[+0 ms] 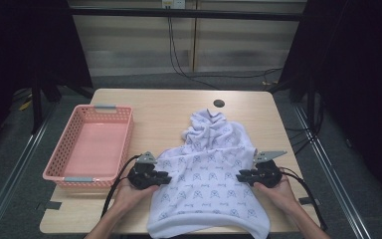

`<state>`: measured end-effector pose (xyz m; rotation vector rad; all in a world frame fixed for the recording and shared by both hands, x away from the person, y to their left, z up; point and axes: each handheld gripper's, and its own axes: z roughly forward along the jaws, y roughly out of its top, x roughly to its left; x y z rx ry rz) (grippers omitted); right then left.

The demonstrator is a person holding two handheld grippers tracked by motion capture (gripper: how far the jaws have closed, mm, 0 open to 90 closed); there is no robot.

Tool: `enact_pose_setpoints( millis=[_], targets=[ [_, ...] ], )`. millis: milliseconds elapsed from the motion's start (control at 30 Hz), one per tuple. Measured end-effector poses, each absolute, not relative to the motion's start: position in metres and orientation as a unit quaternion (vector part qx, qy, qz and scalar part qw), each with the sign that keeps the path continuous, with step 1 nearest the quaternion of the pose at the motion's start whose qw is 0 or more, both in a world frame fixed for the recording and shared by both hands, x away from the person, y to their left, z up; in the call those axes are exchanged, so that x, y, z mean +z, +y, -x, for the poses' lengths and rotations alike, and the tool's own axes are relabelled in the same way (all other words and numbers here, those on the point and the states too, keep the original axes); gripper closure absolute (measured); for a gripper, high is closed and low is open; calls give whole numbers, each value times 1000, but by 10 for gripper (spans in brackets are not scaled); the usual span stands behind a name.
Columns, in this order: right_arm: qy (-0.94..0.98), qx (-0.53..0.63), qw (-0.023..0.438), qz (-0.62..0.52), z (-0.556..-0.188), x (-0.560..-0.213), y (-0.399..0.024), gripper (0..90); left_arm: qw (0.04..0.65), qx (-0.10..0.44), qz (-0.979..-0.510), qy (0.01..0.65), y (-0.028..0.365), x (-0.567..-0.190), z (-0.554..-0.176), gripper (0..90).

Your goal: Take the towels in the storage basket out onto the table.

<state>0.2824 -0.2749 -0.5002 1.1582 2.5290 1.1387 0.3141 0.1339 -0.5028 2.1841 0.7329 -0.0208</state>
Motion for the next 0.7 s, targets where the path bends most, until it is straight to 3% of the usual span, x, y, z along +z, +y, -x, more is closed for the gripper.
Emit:
enact_pose_setpoints(
  millis=[100,500,633,700],
  targets=[
    [848,369,48,-378,-270,-498,-275,844,398,-18,-873,281,134,-501,-306,866],
    [876,340,-1,-342,-214,-490,-277,854,372,-83,-892,242,139,-495,-245,878],
    [873,362,-11,-328,-205,-488,-279,753,372,-95,-895,228,146,-494,-229,863],
    [858,383,3,-342,-208,-483,-283,684,388,-94,-887,233,148,-490,-234,782]
  ],
)
